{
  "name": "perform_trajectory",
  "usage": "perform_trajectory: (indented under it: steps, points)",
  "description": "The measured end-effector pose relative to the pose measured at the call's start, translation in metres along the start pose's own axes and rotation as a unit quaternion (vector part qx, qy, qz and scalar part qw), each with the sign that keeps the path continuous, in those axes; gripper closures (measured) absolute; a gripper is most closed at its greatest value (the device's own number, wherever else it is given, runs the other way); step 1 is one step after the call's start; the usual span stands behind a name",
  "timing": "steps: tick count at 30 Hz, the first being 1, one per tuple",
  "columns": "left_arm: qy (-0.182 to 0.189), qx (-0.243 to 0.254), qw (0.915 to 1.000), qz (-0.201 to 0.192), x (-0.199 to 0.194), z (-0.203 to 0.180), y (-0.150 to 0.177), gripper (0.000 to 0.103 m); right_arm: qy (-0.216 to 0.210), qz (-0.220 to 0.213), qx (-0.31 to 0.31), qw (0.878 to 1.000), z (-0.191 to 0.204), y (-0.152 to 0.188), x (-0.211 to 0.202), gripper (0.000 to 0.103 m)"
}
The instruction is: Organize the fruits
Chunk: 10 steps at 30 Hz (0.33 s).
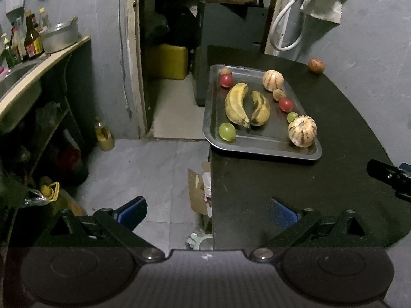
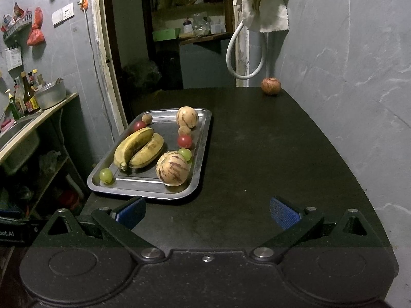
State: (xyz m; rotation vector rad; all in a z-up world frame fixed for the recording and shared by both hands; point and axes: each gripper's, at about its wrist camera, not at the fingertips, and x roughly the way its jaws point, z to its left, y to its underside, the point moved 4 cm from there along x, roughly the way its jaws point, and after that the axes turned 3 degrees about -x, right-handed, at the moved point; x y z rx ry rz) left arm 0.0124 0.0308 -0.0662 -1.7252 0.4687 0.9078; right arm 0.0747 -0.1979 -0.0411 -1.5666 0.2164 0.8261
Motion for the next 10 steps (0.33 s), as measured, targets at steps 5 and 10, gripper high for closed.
perform_trajectory:
  steps: [5, 10]
  points:
    - [0.007, -0.007, 1.0, 0.001, 0.001, 0.0018, -0.0021, 0.001, 0.0, 0.002, 0.001, 1.0, 0.0003, -0.001, 0.002, 0.001]
    - [0.006, -0.008, 0.9999, 0.0, 0.0019, 0.0028, -0.004, 0.001, 0.0, 0.002, 0.001, 1.0, 0.0003, -0.0012, 0.0019, 0.001]
